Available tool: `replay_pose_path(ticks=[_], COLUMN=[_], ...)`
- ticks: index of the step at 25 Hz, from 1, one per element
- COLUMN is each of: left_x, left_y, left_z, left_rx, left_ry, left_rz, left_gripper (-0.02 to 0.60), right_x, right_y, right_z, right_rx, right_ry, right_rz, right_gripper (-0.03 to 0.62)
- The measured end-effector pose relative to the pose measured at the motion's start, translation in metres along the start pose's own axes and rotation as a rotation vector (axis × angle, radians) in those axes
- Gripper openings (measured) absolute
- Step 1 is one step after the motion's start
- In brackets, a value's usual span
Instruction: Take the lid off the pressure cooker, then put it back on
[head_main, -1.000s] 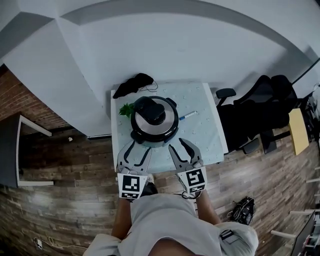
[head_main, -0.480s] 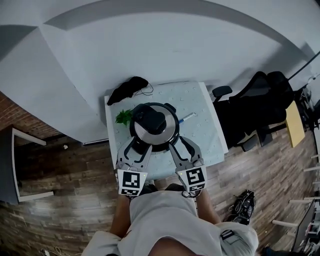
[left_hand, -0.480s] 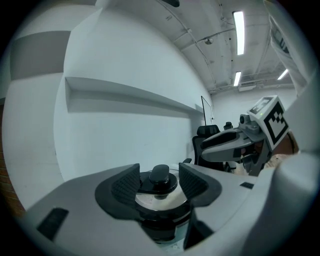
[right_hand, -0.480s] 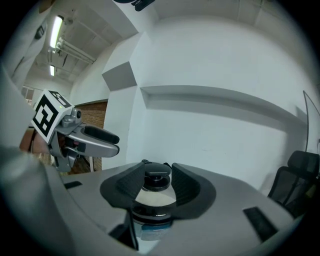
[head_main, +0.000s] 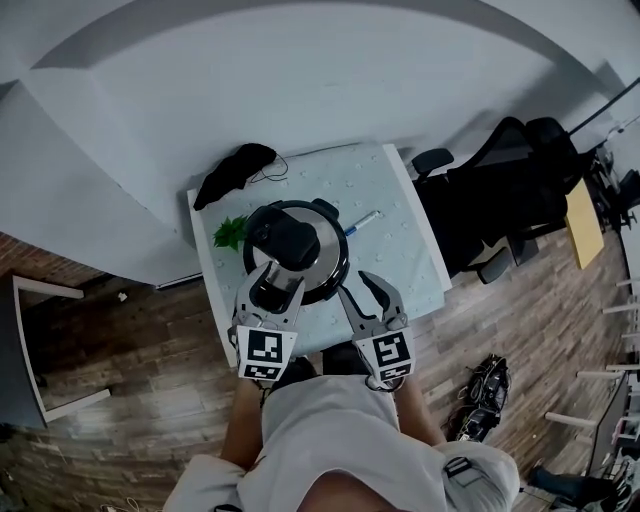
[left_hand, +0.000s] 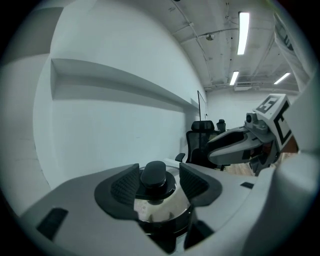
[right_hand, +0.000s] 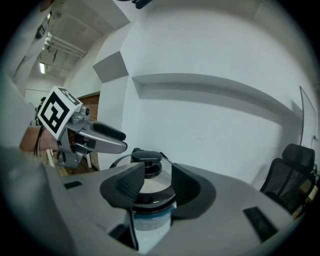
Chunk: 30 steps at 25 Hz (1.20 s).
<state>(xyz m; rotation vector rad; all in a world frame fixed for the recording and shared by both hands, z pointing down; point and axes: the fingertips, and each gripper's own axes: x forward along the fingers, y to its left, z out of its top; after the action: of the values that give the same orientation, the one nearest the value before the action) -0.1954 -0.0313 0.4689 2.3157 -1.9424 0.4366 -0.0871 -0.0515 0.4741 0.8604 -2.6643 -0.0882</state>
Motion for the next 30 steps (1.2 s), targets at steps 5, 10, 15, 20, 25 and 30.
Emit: replay_pose_path(ticks=[5, 10, 15, 20, 25, 30], left_x=[0.020, 0.044, 0.066, 0.078, 0.088, 0.096], left_y=[0.001, 0.007, 0.008, 0.008, 0.006, 0.005], left_z=[-0.013, -0.014, -0.021, -0.030, -0.041, -0.049], left_rx=[-0.020, -0.032, -0.034, -0.030, -0.030, -0.030], left_ry=[0.100, 0.167, 0.235, 0.287, 0.352, 0.394], left_rz=[0.001, -0.004, -0.021, -0.035, -0.073, -0.099], left_gripper=[0.265, 0.285, 0.307, 0.313, 0.313, 0.308], right_x=[0.021, 0.051, 0.067, 0.076, 0.083, 0.085], right_y=[-0.003, -0.010, -0.019, -0.026, -0.030, -0.035], right_z=[0.002, 0.014, 0.008, 0.002, -0.001, -0.002], right_rx=[-0.009, -0.030, -0.029, -0.015, -0.005, -0.001], right_ry=[-0.009, -0.021, -0.004, 0.010, 0.016, 0.021], right_rz=[0.068, 0.145, 0.189, 0.205, 0.206, 0.198], right_gripper=[0.169, 0.169, 0.169, 0.169, 0.169, 0.169])
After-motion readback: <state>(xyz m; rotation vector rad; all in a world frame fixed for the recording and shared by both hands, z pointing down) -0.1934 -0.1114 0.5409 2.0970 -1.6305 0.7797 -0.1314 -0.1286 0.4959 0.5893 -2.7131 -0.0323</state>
